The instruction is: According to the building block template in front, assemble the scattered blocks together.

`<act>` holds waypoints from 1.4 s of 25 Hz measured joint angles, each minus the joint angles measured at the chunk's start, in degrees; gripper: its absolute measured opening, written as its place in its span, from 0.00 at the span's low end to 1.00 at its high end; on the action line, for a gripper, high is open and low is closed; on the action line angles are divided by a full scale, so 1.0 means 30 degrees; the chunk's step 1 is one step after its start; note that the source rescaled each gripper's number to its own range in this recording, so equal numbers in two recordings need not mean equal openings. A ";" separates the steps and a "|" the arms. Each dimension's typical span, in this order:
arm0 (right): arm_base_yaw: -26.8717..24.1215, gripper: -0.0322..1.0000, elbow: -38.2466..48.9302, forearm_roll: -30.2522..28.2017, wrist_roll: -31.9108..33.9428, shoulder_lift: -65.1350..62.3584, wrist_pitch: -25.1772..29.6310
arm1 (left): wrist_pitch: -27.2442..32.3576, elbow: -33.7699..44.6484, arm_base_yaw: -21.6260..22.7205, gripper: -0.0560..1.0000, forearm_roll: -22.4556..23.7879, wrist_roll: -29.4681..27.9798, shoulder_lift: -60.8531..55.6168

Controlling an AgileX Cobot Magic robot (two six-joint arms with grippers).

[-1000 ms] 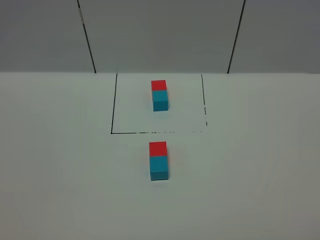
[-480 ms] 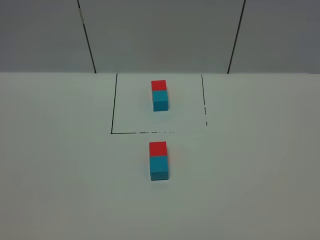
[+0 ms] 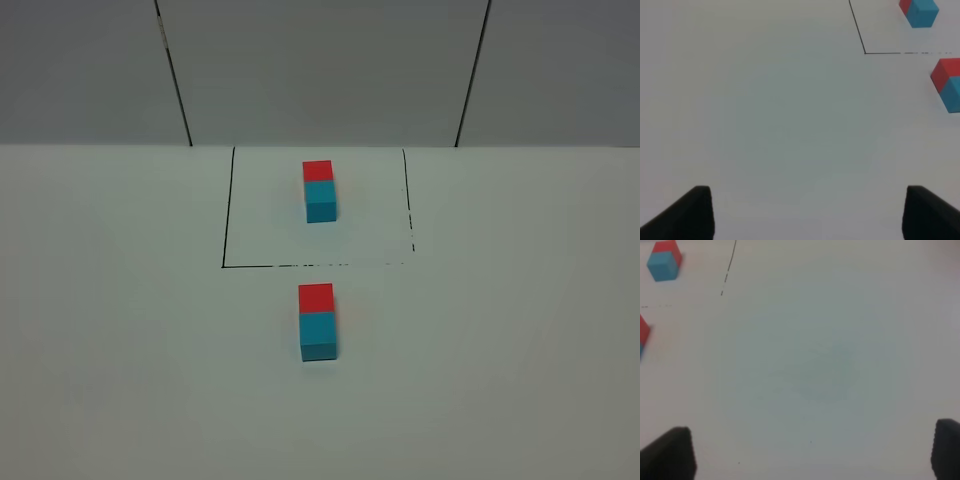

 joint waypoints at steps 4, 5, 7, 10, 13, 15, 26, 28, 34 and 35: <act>0.0015 0.84 0.0000 0.0000 0.0000 0.0000 0.0017 | 0.0000 0.0000 0.0000 0.68 0.0000 0.0000 0.0000; 0.0048 0.83 0.0000 0.0000 0.0000 0.0000 0.0017 | 0.0000 0.0000 0.0000 0.68 0.0000 0.0000 0.0000; 0.0309 0.83 0.0000 0.0017 0.0000 0.0000 0.0017 | 0.0000 0.0000 0.0000 0.68 0.0000 0.0000 0.0000; 0.0578 0.83 0.0000 0.0033 -0.0017 0.0000 0.0017 | 0.0000 0.0000 0.0000 0.68 0.0000 0.0000 0.0000; 0.0578 0.83 0.0019 0.0052 -0.0014 0.0000 0.0017 | 0.0000 0.0000 0.0000 0.68 0.0000 0.0000 0.0000; 0.0578 0.83 0.0019 0.0066 -0.0014 0.0000 0.0017 | 0.0000 0.0000 0.0000 0.68 0.0000 0.0000 0.0000; 0.0578 0.83 0.0019 0.0066 -0.0078 0.0000 0.0017 | 0.0000 0.0000 0.0000 0.68 0.0000 0.0000 0.0000; 0.0578 0.83 0.0019 0.0066 -0.0078 0.0000 0.0017 | 0.0000 0.0000 0.0000 0.68 0.0000 0.0000 0.0000; 0.0578 0.89 0.0019 0.0002 0.0064 0.0000 0.0017 | 0.0000 0.0000 0.0000 0.68 0.0000 0.0000 0.0000; 0.0578 0.93 0.0019 -0.0057 0.0114 0.0000 0.0017 | 0.0000 0.0000 0.0000 0.68 0.0000 0.0000 0.0000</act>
